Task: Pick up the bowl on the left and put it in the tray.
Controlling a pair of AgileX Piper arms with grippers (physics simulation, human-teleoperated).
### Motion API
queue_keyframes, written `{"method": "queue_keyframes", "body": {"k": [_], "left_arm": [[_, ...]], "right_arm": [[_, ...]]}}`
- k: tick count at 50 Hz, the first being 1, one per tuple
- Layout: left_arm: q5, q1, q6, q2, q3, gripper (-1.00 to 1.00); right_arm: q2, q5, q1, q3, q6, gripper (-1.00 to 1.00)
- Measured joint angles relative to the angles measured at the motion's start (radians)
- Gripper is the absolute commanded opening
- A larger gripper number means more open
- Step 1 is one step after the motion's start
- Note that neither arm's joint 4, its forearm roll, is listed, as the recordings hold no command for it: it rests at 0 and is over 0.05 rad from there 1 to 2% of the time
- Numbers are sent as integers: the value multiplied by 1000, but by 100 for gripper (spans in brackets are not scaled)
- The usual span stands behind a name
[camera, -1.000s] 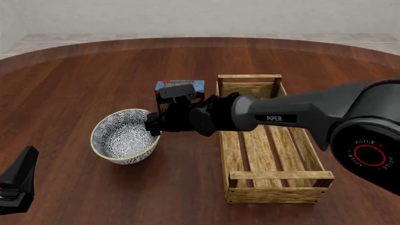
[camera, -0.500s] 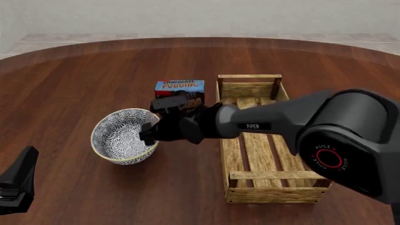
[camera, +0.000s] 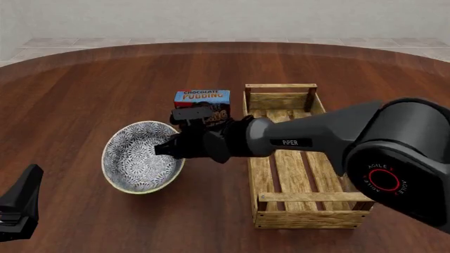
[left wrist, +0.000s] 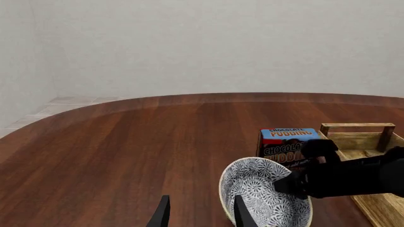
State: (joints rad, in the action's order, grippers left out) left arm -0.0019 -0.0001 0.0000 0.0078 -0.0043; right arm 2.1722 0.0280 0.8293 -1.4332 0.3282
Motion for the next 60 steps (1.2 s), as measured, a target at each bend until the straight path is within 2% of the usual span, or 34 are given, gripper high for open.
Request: {"method": "queue_keyframes", "body": {"k": [24,60], "left_arm": [[0,0,0,0,0,100],[0,0,0,0,0,100]], "right_arm": [[-140,-21,5,123,-34,-100],[-271,-21,41,206,-58,-100]]}}
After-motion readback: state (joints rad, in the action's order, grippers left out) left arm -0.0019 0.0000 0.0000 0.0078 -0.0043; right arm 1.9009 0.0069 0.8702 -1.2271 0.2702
